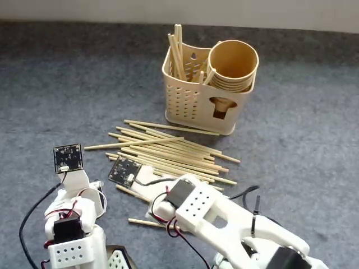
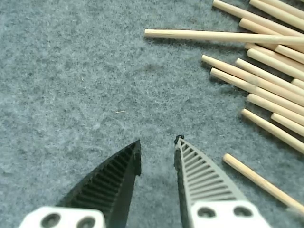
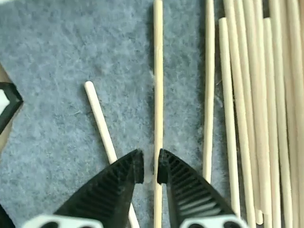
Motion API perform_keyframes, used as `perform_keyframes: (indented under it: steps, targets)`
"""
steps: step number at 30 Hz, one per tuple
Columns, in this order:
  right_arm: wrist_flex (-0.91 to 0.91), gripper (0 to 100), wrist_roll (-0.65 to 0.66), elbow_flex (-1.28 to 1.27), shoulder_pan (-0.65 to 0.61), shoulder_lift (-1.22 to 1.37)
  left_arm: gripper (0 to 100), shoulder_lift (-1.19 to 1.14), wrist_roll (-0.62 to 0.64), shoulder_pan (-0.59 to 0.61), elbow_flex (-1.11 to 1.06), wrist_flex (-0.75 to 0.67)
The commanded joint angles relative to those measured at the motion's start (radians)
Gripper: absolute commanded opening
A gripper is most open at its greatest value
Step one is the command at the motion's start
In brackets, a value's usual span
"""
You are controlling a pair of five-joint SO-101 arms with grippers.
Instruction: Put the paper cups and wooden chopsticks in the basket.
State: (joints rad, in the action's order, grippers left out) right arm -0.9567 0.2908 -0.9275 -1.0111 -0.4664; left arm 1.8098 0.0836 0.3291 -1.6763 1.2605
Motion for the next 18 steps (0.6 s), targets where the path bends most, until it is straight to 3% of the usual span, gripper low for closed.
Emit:
perform_keyframes:
  steps: [1, 7, 18]
  targets:
    - [0.048, 7.0, 0.003, 0.015, -0.021, 0.035, 13, -0.002, -0.002, 0.005, -0.021, 0.003]
    - [0.14, 7.0, -0.041, 0.013, -0.018, 0.136, 13, -0.002, -0.002, 0.005, -0.021, 0.003]
    - [0.082, 0.6, -0.037, 0.016, 0.082, 0.16, 13, -0.002, -0.002, 0.005, -0.021, 0.003]
